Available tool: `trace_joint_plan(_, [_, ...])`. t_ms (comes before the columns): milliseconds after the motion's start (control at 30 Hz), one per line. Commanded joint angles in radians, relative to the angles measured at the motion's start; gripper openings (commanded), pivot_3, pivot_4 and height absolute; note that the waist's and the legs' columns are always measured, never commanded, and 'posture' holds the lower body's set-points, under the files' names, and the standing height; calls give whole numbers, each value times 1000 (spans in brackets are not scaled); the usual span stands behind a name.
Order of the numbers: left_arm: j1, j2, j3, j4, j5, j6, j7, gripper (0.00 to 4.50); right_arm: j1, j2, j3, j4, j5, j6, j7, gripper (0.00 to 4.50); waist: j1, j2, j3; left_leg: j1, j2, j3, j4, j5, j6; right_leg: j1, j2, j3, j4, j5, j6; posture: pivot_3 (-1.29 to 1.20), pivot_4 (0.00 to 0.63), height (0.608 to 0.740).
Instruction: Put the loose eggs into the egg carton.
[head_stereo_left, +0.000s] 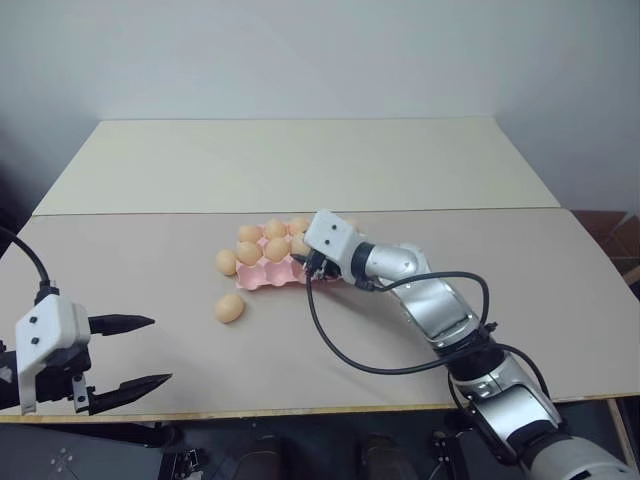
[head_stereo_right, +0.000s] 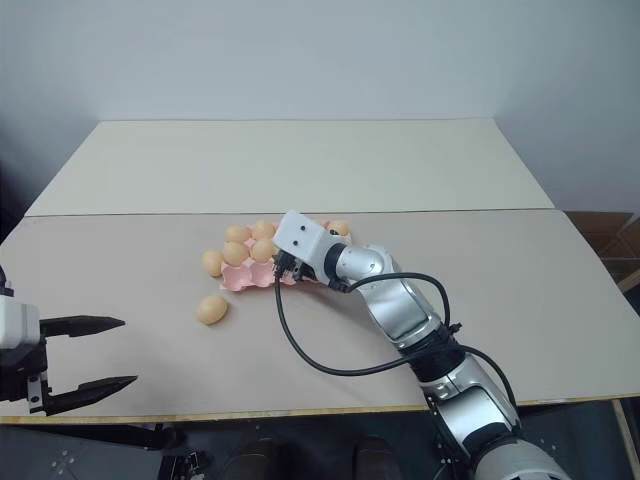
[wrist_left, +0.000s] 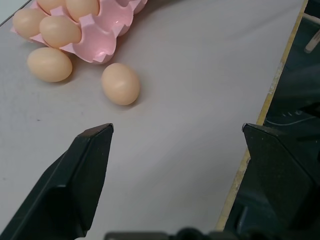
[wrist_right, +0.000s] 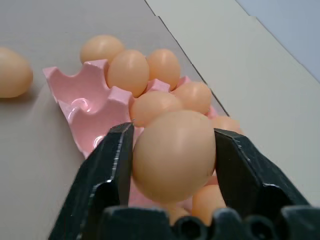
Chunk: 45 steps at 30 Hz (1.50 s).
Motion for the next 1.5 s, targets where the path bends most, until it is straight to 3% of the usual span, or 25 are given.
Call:
trace_joint_plan(33, [0, -4, 23, -17, -6, -11, 4, 4500, -7, 11, -11, 6, -22, -36, -7, 3793, 0, 0, 0, 0, 0, 0, 0, 0, 0, 0, 0, 0, 0, 0, 0, 0, 150, 740])
trace_joint_plan(100, [-5, -4, 17, -18, -8, -10, 10, 4500, -6, 20, -14, 18, -25, -42, -9, 4452, -1, 0, 0, 0, 0, 0, 0, 0, 0, 0, 0, 0, 0, 0, 0, 0, 150, 740])
trace_joint_plan(267, [-9, -2, 14, -17, -8, -12, 12, 4500, 2, 9, -20, -8, -40, -42, 3, 4483, -1, 0, 0, 0, 0, 0, -1, 0, 0, 0, 0, 0, 0, 0, 0, 0, 150, 740])
trace_joint_plan(467, [-9, -4, 14, -14, -5, -15, 14, 4500, 19, -73, -99, -216, 26, 48, 98, 4483, 0, 0, 0, 0, 1, 0, -1, 0, 0, -1, 0, 0, 0, 0, 0, 0, 150, 740])
trace_joint_plan(567, [-5, -6, 14, -10, 1, -20, 14, 4500, 33, -178, -189, -357, 158, 181, 228, 4483, 3, 0, 0, -1, 1, 0, -1, 0, 0, 0, 0, 0, -1, 0, 0, 0, 150, 740])
trace_joint_plan(700, [1, -2, 5, -6, 20, -30, 13, 4500, 69, -404, -302, -483, 363, 358, 433, 4483, 10, 0, 0, -1, 1, -2, -1, 0, 0, 2, -1, -2, -4, 0, 0, 0, 150, 740])
trace_joint_plan(900, [-3, -5, -17, -8, 30, -26, 21, 4500, 216, -621, -451, -560, 544, 359, 586, 4483, 14, 0, 0, 0, 2, -1, -2, 0, 0, 3, -1, -1, -5, 0, 0, 0, 150, 740])
trace_joint_plan(1300, [-24, -12, -71, -28, 35, 44, 118, 4500, 306, -743, -485, -619, 617, 403, 515, 4483, 27, 0, 0, 0, 3, 0, -1, 0, 0, 3, 0, -1, -6, 0, -1, 0, 150, 740])
trace_joint_plan(1500, [-122, -104, -186, -76, 68, 115, 361, 4500, 321, -738, -479, -637, 635, 413, 451, 4483, 29, 0, 0, 0, 2, -1, -1, 0, 0, 3, 0, -1, -6, 0, 0, 0, 150, 740])
